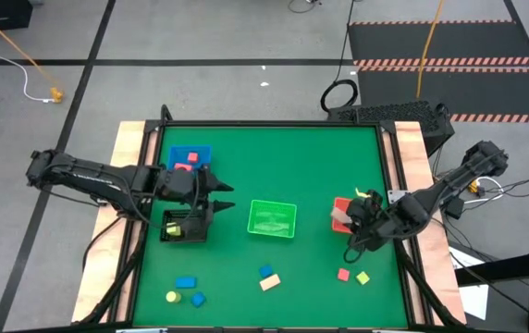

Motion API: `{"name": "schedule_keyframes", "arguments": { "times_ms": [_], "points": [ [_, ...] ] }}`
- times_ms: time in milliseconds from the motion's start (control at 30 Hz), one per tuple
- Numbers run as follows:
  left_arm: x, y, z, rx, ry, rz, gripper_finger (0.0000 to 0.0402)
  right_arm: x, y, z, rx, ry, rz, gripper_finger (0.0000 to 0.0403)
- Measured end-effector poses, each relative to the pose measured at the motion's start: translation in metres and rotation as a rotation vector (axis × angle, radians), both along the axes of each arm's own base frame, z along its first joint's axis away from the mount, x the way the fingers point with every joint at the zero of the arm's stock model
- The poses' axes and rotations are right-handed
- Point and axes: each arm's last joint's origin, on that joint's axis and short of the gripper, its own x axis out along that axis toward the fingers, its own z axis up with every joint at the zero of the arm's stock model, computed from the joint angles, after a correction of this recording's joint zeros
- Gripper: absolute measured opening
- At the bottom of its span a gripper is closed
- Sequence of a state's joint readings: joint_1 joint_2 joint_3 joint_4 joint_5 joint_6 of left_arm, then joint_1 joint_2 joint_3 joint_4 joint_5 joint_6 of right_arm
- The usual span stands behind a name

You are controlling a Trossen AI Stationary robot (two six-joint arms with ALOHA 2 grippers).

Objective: Sort & place blocks by color
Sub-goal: Put the right brown block into the orange basket

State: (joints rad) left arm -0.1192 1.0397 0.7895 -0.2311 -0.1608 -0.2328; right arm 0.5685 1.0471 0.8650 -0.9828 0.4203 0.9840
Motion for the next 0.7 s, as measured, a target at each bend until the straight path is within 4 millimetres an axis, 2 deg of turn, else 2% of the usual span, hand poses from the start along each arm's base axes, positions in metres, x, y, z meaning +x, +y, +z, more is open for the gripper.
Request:
{"name": "schedule_keyframes", "arguments": {
  "times_ms": [200,433,700],
  "points": [
    [0.001,0.006,0.000,0.029,0.002,0.013,0.0228,-0.002,0.000,-0.009,-0.005,0.092,-0.061,0.0116],
    [0.001,0.011,0.000,0.035,0.005,0.031,0.0228,-0.008,0.000,-0.034,0.063,0.197,-0.059,0.0121],
    [0.001,0.011,0.000,0.035,0.005,0.031,0.0228,-0.011,-0.001,-0.040,0.117,0.228,-0.125,0.0162]
  ]
}}
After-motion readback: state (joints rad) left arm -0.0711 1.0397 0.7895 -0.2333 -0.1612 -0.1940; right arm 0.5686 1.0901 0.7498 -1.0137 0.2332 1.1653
